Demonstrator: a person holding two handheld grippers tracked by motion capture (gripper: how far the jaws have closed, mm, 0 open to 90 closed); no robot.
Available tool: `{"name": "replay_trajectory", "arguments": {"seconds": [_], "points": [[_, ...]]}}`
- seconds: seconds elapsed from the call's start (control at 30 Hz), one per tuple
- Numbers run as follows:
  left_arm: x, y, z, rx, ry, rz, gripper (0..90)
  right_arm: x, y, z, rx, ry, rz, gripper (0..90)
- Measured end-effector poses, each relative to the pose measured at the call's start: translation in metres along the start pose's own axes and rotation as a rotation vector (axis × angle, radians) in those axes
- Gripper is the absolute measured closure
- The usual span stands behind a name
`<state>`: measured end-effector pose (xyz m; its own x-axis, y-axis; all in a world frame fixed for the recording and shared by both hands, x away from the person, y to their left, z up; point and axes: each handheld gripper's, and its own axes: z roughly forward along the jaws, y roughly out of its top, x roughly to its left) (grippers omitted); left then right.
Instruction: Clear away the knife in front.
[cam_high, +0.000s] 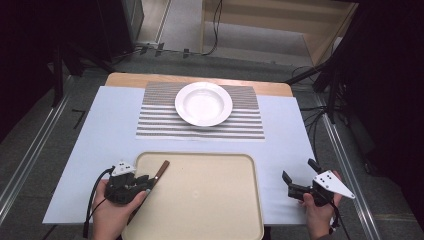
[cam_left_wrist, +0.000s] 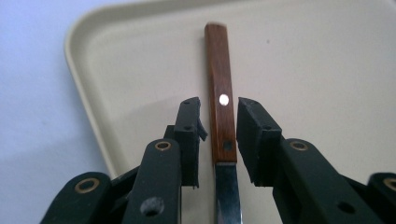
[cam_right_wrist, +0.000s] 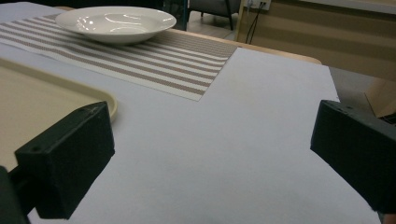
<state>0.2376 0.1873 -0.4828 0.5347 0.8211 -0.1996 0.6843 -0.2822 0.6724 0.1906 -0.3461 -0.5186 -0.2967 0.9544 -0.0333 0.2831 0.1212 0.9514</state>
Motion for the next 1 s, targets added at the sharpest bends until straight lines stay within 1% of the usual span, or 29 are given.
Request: {"name": "replay_trajectory", "arguments": {"seconds": [0.07,0.13,0.2,0.23,0.3,0.33,0.4,0.53,0.77,0.83,0.93,0.97,1.0], "points": [[-0.003,0.004,0.001,-0.007,-0.029,0.026,77.8,0.000,0.000,0.000,0.001,0.000,0.000,0.0],[-0.008,0.007,0.005,0.007,-0.044,0.061,85.3,0.000,0.000,0.000,0.001,-0.001,0.000,0.0],[-0.013,0.008,0.011,0.027,-0.058,0.095,88.9,0.000,0.000,0.000,0.000,-0.001,0.000,0.0],[-0.016,0.009,0.014,0.039,-0.053,0.110,89.1,0.000,0.000,0.000,0.000,-0.001,0.000,0.0],[-0.020,0.009,0.018,0.061,-0.023,0.140,89.1,0.000,0.000,0.000,0.000,0.000,0.001,0.0],[-0.021,0.009,0.020,0.074,-0.011,0.150,89.2,0.000,0.000,0.000,-0.002,0.000,-0.001,0.0],[-0.021,0.008,0.021,0.081,0.013,0.157,89.2,-0.001,0.000,0.000,-0.003,0.001,-0.001,0.0],[-0.015,0.006,0.019,0.085,0.019,0.149,89.2,-0.001,0.000,0.000,-0.004,0.001,-0.003,0.0],[-0.001,0.003,0.015,0.077,0.026,0.110,89.3,0.000,0.000,0.000,0.000,0.001,0.000,0.0],[0.003,0.002,0.013,0.078,0.038,0.101,89.3,0.000,0.000,0.000,0.000,0.001,-0.001,0.0],[0.008,0.001,0.011,0.073,0.044,0.086,89.3,-0.001,0.000,0.000,-0.001,0.001,-0.001,0.0],[0.010,0.001,0.010,0.074,0.048,0.086,89.3,-0.001,0.000,0.000,-0.002,0.001,-0.002,0.0],[0.011,0.001,0.009,0.068,0.052,0.076,89.2,-0.001,0.000,0.000,-0.002,0.001,-0.001,0.0]]}}
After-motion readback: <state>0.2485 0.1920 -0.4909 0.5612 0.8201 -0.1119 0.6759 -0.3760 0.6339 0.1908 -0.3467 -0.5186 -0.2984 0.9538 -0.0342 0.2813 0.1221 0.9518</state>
